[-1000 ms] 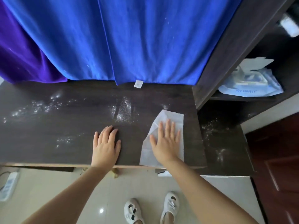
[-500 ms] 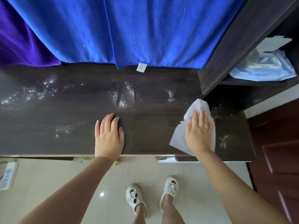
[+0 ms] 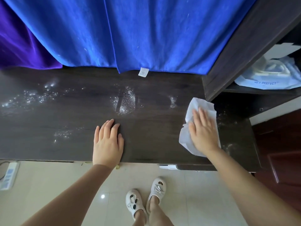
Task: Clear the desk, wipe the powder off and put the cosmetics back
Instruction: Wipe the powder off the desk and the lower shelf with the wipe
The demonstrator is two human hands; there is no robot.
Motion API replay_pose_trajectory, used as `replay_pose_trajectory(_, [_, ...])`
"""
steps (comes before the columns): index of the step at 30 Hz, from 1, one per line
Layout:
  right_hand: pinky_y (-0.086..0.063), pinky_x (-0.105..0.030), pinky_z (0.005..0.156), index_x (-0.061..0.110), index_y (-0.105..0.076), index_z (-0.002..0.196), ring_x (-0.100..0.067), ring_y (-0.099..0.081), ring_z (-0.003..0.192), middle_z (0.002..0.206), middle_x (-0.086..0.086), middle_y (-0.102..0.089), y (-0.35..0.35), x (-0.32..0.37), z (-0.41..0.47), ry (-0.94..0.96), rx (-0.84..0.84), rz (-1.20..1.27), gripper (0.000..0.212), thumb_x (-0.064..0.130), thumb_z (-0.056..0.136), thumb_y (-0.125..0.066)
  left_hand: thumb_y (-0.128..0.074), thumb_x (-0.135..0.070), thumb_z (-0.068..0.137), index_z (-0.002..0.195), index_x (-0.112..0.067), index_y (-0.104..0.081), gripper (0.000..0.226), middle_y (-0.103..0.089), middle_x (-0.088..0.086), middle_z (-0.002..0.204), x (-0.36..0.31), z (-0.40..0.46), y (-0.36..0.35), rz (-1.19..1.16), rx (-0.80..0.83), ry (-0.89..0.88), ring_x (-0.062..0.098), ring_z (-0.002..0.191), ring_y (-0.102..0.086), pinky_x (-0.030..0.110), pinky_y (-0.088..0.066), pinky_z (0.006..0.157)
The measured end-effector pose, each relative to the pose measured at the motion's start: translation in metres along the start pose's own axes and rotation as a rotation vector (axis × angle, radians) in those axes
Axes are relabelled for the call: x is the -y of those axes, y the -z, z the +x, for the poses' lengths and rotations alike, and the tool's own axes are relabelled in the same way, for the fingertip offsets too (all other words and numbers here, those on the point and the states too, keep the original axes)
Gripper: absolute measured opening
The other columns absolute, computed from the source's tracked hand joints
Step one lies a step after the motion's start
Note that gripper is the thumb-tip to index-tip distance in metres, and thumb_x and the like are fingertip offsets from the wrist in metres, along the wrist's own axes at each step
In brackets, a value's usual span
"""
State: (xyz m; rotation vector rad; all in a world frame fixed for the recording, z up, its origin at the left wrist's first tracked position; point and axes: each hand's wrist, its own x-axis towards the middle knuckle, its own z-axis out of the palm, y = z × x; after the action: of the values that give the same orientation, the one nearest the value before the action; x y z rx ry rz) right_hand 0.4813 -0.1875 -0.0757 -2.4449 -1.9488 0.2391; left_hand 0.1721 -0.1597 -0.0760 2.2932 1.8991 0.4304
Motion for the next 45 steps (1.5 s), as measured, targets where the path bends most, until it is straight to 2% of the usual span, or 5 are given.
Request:
replay_pose_trajectory(13, [-0.012,-0.044,0.116,0.012,-0.027,0.145,-0.022,-0.022,0.143,0.153,-0.006,-0.027,-0.013,0.130,0.015,0.827,0.084,-0.077,0.059,0.043,0.095,-0.019,-0.035,-0.024,0.089,0.124,0.002,-0.044,0.044,-0.049,0.021,0.130,-0.001,-0.002,0.002,-0.068,-0.128,0.009,0.029,0.124,-0.036,0.041,-0.016,0.112])
replay_pose_trajectory(22, [-0.007,-0.049,0.117,0.004,-0.013,0.147,-0.027,-0.004,0.145,0.157,-0.015,-0.008,0.015,0.052,0.127,-0.176,-0.018,0.022,0.060,0.037,0.097,-0.015,-0.035,-0.024,0.090,0.122,0.000,-0.047,0.042,-0.054,0.019,0.126,-0.003,-0.003,0.002,-0.054,-0.141,0.061,0.028,0.121,-0.042,0.043,-0.019,0.112])
replay_pose_trajectory(32, [-0.001,-0.038,0.117,0.017,-0.010,0.148,-0.018,-0.006,0.146,0.158,-0.001,-0.008,-0.001,0.171,0.090,1.126,0.173,-0.129,0.056,0.039,0.098,-0.021,-0.036,-0.025,0.090,0.126,0.001,-0.042,0.044,-0.049,0.023,0.130,-0.002,-0.003,0.000,-0.073,-0.190,0.117,0.031,0.125,-0.036,0.043,-0.014,0.114])
replay_pose_trajectory(40, [-0.009,-0.050,0.117,0.007,-0.014,0.147,-0.028,-0.011,0.145,0.157,-0.012,-0.011,0.009,0.069,0.135,-0.050,-0.019,0.039,0.058,0.036,0.097,-0.016,-0.037,-0.024,0.090,0.125,0.000,-0.043,0.043,-0.051,0.020,0.128,-0.002,-0.002,0.003,-0.090,-0.182,0.094,0.028,0.123,-0.038,0.041,-0.017,0.114])
replay_pose_trajectory(45, [0.002,-0.046,0.116,0.013,-0.007,0.148,-0.028,0.000,0.146,0.158,-0.008,-0.005,-0.017,0.212,0.082,0.623,0.103,-0.055,0.059,0.038,0.095,-0.013,-0.035,-0.024,0.090,0.128,-0.005,-0.038,0.043,-0.049,0.019,0.131,0.003,-0.002,0.002,-0.226,-0.205,0.126,0.026,0.126,-0.035,0.041,-0.014,0.114])
